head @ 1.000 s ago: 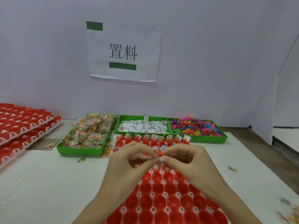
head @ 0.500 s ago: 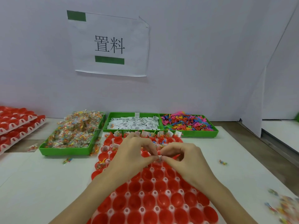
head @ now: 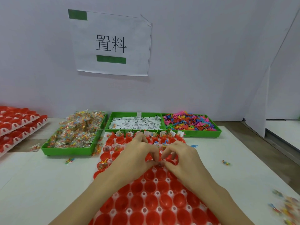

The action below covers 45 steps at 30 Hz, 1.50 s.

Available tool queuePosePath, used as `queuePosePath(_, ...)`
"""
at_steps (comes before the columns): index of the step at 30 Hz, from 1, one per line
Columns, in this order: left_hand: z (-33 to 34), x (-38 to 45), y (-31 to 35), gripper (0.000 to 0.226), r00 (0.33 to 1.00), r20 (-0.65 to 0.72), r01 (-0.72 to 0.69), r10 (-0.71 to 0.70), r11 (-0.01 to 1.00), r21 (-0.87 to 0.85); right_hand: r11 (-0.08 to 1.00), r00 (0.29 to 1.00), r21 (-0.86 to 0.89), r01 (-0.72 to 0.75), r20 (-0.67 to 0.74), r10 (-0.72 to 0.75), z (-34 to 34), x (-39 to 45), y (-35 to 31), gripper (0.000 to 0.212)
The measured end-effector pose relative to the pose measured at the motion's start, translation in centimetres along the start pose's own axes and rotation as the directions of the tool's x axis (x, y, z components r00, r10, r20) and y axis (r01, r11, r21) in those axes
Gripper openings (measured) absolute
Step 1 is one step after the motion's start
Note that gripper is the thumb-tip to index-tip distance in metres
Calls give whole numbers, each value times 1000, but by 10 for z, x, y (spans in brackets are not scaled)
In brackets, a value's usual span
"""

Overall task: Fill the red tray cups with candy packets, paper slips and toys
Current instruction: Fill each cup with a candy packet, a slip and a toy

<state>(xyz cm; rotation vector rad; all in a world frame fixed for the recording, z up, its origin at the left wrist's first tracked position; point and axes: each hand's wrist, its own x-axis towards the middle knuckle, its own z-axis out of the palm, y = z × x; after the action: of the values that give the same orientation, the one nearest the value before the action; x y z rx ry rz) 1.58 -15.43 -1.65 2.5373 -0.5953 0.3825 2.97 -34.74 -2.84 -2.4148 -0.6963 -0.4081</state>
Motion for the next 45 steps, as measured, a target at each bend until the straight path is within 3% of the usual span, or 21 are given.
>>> queuePosePath(5,0,1,1,10,1000,9,3,-3,1000,5,992,1000,126,-26,6,25,-12,0,-1,19)
queuePosePath(9,1,2,-2,7,1000,-4,-21,21,1000,-1,996,997,91,-27,71,21,-20,-3,-1,5)
queuePosePath(13,1,5,-6,11,999,25,-34,33,999,6,999,987,-7,-41,156,41,-15,-6,3,22)
queuePosePath(22,-2,6,-11,11,983,85,-164,161,986,40,998,985,-54,-43,164,51,-5,-5,3,56)
queuePosePath(26,-1,7,-9,12,984,93,-155,149,986,61,999,983,-36,-29,178,35,-4,-6,1,60)
queuePosePath(32,0,5,-8,11,997,-19,-81,81,997,-3,964,994,242,-109,13,109,-22,-1,0,39)
queuePosePath(40,-12,6,-12,19,986,77,-154,149,987,53,961,978,238,-143,-114,174,-27,0,10,44)
queuePosePath(45,-41,3,-16,14,998,-35,-45,47,998,37,962,973,235,-138,-148,175,-30,1,12,45)
